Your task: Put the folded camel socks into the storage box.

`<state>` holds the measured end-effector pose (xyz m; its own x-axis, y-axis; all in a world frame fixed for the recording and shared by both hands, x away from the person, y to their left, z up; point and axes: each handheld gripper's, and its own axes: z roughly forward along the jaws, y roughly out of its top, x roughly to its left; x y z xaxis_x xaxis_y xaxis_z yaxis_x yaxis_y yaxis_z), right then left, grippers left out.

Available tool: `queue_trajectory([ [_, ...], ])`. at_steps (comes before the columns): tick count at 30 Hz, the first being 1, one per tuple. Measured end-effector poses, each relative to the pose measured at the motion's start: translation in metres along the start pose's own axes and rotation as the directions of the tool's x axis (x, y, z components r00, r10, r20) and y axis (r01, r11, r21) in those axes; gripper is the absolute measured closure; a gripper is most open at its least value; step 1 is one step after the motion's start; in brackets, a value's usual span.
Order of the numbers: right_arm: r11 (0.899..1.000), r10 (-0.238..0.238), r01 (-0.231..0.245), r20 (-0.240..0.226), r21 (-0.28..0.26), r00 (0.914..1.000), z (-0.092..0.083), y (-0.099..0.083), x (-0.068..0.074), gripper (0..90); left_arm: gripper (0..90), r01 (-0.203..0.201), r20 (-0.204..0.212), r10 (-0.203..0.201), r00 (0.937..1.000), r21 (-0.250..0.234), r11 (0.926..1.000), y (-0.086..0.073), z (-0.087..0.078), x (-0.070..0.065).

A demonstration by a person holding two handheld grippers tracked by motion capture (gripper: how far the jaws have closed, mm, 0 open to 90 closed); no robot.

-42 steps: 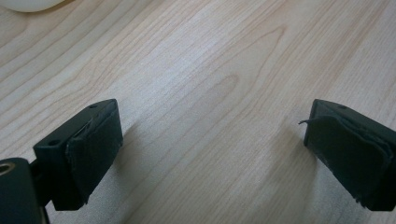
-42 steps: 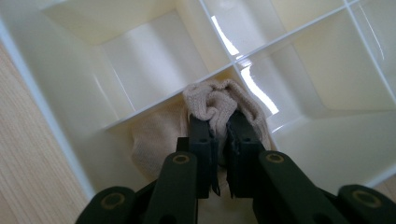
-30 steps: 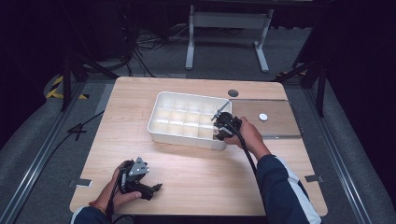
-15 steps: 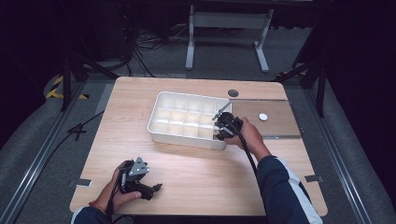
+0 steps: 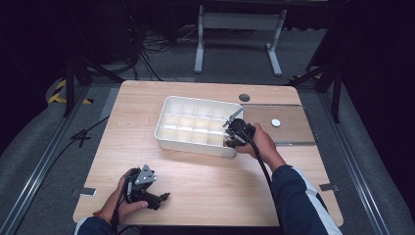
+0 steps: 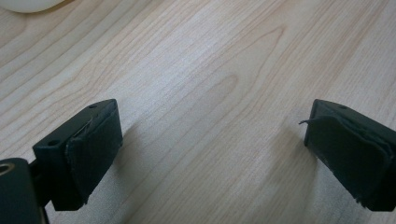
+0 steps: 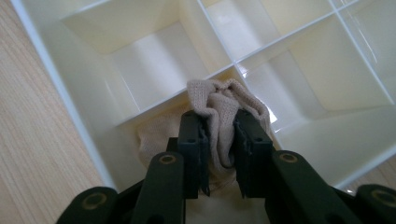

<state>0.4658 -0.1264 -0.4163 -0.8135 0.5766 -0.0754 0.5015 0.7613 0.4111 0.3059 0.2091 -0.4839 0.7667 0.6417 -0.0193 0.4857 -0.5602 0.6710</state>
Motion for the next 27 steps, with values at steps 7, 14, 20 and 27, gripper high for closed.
queue_trajectory([
  [7, 1.0, 0.017, -0.017, -0.001, -0.026, 0.9998, -0.006, -0.002, -0.002, 69.7, 4.5, -0.001, 0.002, 0.001, 1.0, 0.0, 1.0, 0.0, 0.0, 0.0],
  [14, 0.998, 0.026, -0.024, 0.023, -0.049, 0.9994, -0.014, -0.004, 0.001, 66.2, 4.5, -0.003, 0.0, 0.003, 1.0, 0.0, 1.0, 0.0, 0.0, 0.0],
  [20, 0.995, 0.045, -0.044, 0.01, -0.093, 0.9989, -0.023, -0.009, -0.001, 63.6, 4.5, -0.004, 0.0, 0.004, 1.0, 0.0, 1.0, 0.0, 0.0, 0.0],
  [27, 0.99, 0.052, -0.05, 0.013, -0.134, 0.9986, -0.032, -0.012, 0.0, 56.5, 4.5, -0.004, 0.0, 0.004, 1.0, 0.0, 1.0, 0.0, 0.0, 0.0],
])
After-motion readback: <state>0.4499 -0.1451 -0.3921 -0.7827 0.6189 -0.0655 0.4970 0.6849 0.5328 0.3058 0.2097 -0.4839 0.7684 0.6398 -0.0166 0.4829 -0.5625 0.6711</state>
